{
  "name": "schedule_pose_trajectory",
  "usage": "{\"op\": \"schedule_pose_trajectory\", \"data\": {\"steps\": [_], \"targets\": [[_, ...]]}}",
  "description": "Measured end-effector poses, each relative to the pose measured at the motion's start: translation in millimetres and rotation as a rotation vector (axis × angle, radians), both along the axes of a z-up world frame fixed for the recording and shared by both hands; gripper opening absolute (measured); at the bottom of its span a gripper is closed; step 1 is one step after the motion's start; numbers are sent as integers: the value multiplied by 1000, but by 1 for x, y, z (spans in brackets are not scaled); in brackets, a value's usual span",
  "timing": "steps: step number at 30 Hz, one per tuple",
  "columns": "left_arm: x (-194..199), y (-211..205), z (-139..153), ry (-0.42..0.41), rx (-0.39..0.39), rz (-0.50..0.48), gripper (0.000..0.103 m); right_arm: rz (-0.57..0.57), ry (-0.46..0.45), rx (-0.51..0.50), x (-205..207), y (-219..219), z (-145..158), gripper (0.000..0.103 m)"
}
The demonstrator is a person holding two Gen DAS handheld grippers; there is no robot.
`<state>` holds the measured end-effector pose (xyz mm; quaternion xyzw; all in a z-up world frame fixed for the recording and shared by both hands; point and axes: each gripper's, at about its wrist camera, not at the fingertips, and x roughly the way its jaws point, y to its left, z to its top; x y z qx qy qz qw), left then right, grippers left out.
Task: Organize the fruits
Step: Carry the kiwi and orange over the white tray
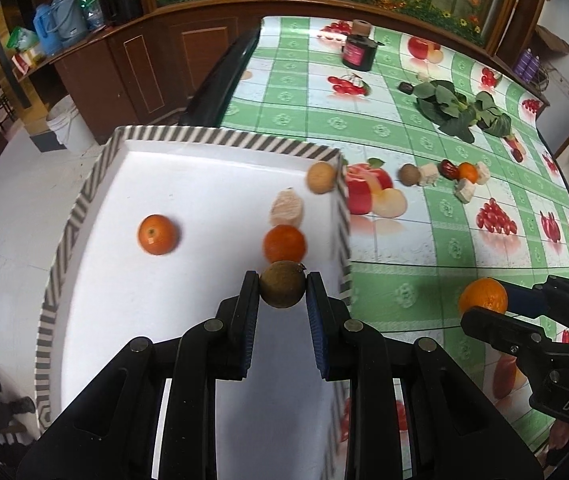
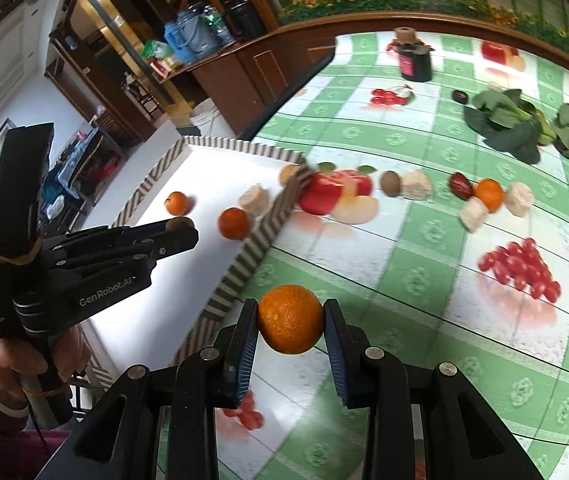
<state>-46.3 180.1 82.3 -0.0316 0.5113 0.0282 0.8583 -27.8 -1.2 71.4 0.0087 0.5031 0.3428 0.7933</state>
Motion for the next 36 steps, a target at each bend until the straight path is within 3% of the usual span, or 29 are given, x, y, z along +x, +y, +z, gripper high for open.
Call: {"op": "schedule_pose_trajectory", "data": {"steps": [18,36], "targets": [[-10,42,-5,15,16,35,23,75,2,20,-6,56,1,32],[-7,88,-24,74,-26,107,23,126,28,21,6,93,-13,32]]}}
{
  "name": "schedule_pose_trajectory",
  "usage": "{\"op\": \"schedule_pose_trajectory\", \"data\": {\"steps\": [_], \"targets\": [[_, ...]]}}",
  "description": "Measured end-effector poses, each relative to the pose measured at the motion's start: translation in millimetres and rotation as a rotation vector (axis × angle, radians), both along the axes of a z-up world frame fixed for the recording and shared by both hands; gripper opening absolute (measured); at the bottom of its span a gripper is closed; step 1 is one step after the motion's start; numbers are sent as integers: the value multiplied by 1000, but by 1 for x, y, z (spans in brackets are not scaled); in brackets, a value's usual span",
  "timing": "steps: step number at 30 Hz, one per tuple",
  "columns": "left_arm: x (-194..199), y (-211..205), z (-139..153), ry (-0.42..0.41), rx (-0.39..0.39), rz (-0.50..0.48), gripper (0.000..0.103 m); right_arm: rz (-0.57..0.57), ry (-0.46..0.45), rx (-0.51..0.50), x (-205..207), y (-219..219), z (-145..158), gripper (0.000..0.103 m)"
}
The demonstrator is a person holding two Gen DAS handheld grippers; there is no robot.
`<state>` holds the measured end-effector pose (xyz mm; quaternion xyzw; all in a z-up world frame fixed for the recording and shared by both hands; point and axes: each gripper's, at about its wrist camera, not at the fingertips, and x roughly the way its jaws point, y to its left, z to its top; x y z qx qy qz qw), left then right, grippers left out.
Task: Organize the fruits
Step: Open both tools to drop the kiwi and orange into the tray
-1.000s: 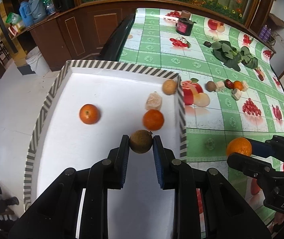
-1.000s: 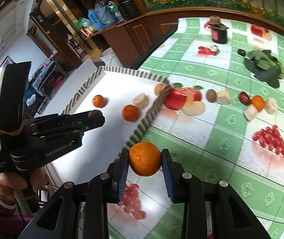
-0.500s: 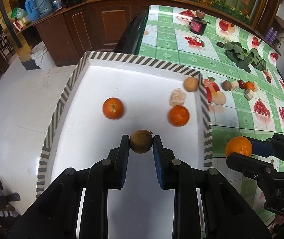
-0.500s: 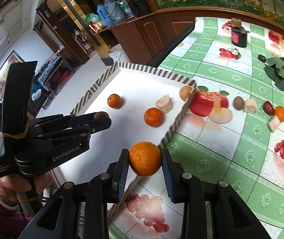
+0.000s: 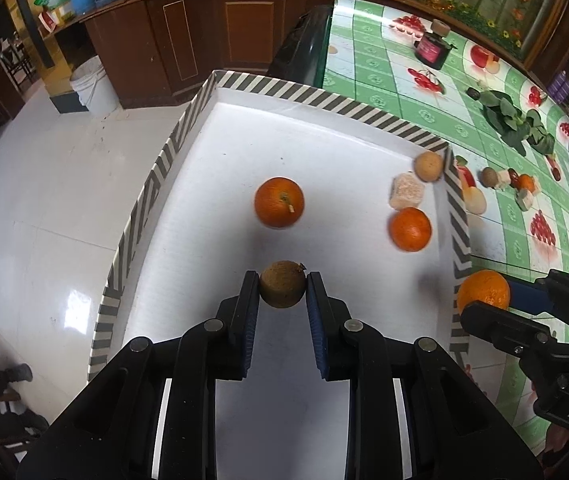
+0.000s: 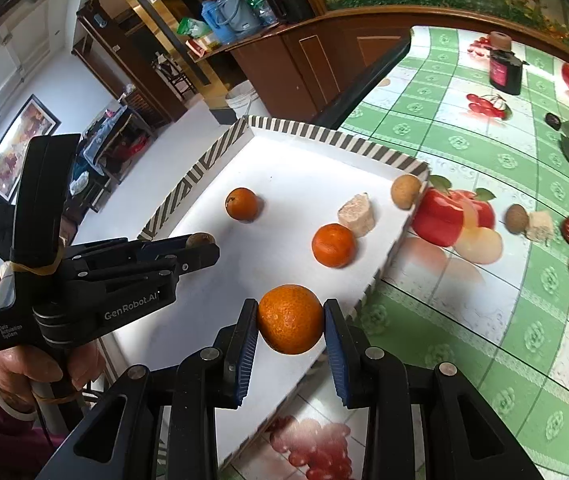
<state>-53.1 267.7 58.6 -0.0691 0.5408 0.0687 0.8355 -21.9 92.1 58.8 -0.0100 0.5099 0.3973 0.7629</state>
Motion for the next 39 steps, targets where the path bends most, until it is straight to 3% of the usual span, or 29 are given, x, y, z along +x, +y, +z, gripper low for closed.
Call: {"op": "schedule_pose_trajectory", "data": {"steps": [23,25,29,31,39], "targets": [[19,9,-19,27,24,6,23,49,-11,-107,20,38,-34,32],[20,8,-19,25,26,4,23,57,-22,-104,20,38,-34,36],[21,8,-19,21,19,7,36,61,-34,-90,17,36,-29,43],[21,9,-19,19,26,14,50,55,-32,-87,16,34,-26,43],[14,16,-15,13,36,53,51,40,-47,-47,10,16,-4,43]]}}
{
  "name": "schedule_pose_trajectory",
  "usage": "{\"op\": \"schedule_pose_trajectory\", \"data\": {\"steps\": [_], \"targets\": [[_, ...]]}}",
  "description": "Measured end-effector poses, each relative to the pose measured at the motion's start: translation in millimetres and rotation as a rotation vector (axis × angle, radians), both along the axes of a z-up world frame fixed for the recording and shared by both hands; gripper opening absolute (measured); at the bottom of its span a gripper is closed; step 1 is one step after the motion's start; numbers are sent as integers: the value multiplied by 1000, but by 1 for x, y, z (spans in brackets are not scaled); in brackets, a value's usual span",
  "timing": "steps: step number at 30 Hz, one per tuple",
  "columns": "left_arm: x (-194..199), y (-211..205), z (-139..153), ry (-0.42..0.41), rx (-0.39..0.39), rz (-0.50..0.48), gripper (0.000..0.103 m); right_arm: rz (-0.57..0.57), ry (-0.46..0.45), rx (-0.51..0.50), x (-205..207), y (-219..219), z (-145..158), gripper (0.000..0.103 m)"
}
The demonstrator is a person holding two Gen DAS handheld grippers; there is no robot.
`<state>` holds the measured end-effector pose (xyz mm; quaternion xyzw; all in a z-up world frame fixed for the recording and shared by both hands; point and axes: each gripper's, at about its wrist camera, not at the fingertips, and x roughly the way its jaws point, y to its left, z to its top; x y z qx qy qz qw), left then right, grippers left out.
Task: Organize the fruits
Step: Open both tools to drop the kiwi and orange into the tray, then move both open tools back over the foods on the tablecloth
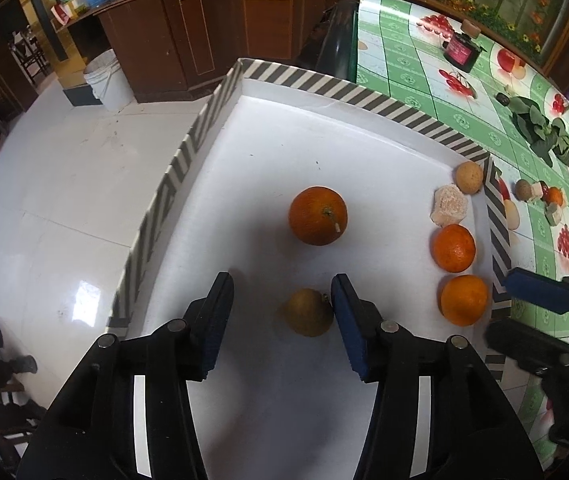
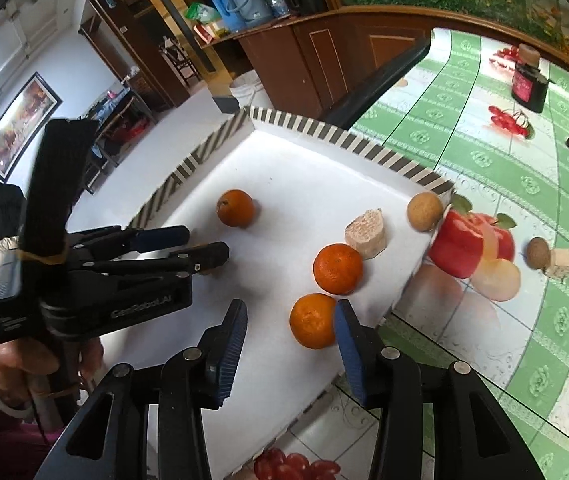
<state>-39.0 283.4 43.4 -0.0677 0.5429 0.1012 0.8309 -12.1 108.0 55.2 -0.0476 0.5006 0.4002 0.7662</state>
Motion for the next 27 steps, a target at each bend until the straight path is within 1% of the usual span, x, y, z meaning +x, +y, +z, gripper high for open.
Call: {"op": "schedule_pose_trajectory", "data": {"steps": [6,12,18,23,27], "targets": [[-4,-2,9,-22,8,18,51,-21,-20,3,0,-18,10,43],[-7,-9,21,-44,4,31,51,-51,-6,-6,2,-39,7,43],[-15,-14,23,-30,-1,53,51,-53,12,-6,4,-54,1,43],[-28,-18,21,-16,15,78,51,-57,26,3,8,-58,-3,43],[-37,-17,22,-11,13,111,51,-27,26,6,7,-57,-2,43]]}}
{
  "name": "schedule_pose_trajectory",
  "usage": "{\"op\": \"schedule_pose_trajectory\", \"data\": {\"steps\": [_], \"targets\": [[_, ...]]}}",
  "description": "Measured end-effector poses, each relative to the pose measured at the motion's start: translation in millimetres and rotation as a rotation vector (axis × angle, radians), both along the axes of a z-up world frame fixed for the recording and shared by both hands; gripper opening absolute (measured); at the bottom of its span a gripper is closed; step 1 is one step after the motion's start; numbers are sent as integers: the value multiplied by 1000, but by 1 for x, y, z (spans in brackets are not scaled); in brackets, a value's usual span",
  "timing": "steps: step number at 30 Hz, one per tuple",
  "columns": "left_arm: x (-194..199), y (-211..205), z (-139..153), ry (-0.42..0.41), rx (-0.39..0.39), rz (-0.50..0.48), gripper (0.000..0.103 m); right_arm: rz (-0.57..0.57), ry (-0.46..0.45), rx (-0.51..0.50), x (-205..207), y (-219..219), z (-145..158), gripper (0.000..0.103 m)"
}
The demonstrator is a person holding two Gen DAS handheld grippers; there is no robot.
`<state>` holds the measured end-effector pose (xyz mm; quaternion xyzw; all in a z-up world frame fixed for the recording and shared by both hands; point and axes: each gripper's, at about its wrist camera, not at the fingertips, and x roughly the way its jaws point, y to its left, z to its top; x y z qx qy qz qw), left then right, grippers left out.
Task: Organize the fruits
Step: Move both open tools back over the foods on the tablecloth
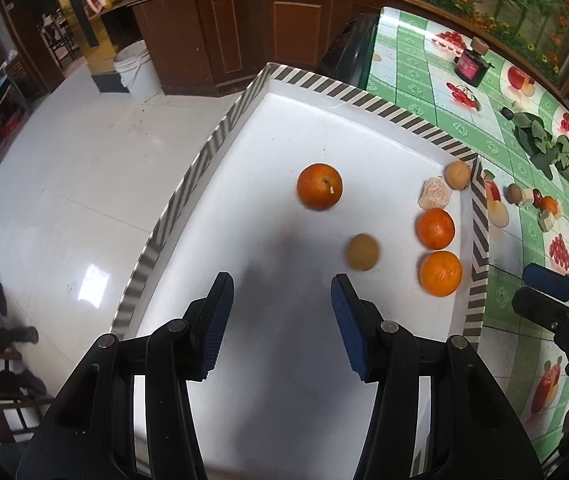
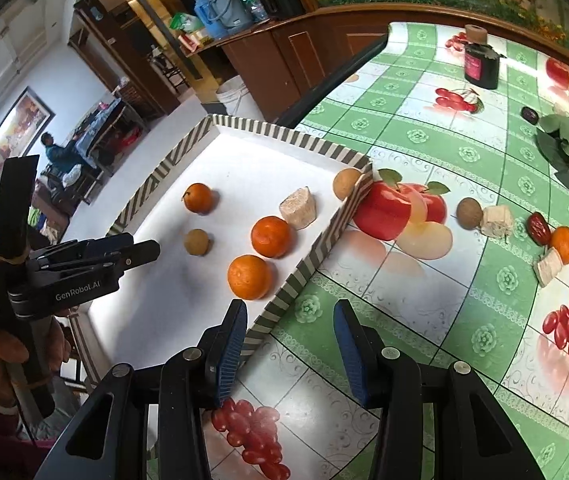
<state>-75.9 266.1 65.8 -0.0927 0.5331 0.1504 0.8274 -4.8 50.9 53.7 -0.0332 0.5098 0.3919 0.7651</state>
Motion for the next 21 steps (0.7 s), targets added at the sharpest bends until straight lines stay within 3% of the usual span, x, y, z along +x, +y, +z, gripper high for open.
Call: {"op": "schedule_pose_trajectory", "data": {"steps": [9,21], "targets": [[5,-26,25,-65,-24,-15,51,-27,24,-17,-3,-26,-11,43],[27,-92,29,-88,-74,-162,51,-174,-3,-44,6,-103,-1,44]]}}
